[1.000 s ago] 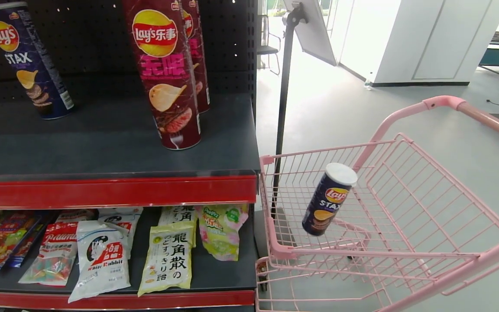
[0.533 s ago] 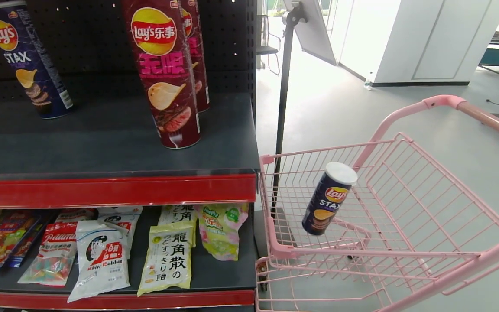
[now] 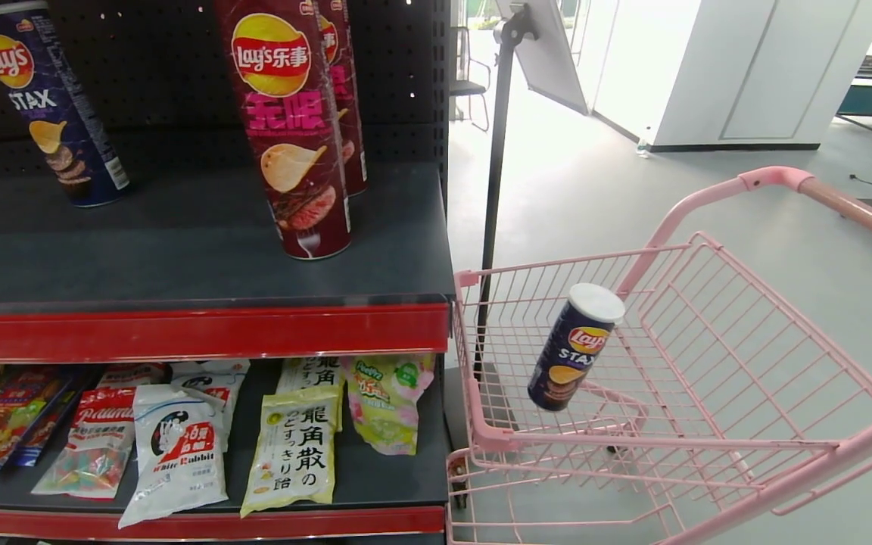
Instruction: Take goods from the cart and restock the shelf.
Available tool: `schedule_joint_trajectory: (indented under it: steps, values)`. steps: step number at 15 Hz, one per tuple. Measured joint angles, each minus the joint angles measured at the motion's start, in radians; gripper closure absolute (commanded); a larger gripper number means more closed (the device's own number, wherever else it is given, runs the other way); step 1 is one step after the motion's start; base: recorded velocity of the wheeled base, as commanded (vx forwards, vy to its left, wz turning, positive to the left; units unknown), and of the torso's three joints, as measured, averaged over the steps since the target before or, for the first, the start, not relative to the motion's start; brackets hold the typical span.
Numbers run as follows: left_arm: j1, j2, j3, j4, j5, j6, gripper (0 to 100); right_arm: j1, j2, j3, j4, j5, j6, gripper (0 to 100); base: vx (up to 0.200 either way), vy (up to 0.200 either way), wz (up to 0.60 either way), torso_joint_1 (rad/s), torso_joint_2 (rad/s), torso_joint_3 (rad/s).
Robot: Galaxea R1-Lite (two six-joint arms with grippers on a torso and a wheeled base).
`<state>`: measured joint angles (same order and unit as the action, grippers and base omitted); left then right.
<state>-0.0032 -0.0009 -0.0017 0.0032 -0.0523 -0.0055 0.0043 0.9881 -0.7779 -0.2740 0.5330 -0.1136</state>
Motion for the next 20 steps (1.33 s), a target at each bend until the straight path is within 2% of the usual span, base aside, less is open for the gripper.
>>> schedule_joint_trajectory:
  steps: [4, 7, 9, 11, 13, 16, 20]
  values:
    - [0.000, 0.000, 0.000, 0.000, 0.000, 0.000, 0, -0.131, 0.565, -0.259, -0.095, 0.339, -0.290, 0, 0.000, 0.000, 0.00, 0.000, 0.00, 0.000]
    - [0.000, 0.000, 0.000, 0.000, 0.000, 0.000, 0, -0.196, 0.881, -0.397, -0.128, 0.468, -0.508, 0, 0.000, 0.000, 0.00, 0.000, 0.00, 0.000]
    - [0.000, 0.000, 0.000, 0.000, 0.000, 0.000, 0, -0.263, 1.009, -0.395, -0.134, 0.524, -0.605, 0, 0.000, 0.000, 0.00, 0.000, 0.00, 0.000]
    - [0.000, 0.000, 0.000, 0.000, 0.000, 0.000, 0, -0.311, 1.070, -0.325, -0.131, 0.588, -0.653, 0, 0.000, 0.000, 0.00, 0.000, 0.00, 0.000]
    - [0.000, 0.000, 0.000, 0.000, 0.000, 0.000, 0, -0.328, 1.106, -0.286, -0.128, 0.610, -0.676, 0, 0.000, 0.000, 0.00, 0.000, 0.00, 0.000]
    - [0.000, 0.000, 0.000, 0.000, 0.000, 0.000, 0, -0.291, 1.139, -0.263, -0.133, 0.623, -0.679, 0, 0.000, 0.000, 0.00, 0.000, 0.00, 0.000]
    - [0.000, 0.000, 0.000, 0.000, 0.000, 0.000, 0, -0.197, 1.182, -0.272, -0.123, 0.627, -0.675, 0, 0.000, 0.000, 0.00, 0.000, 0.00, 0.000]
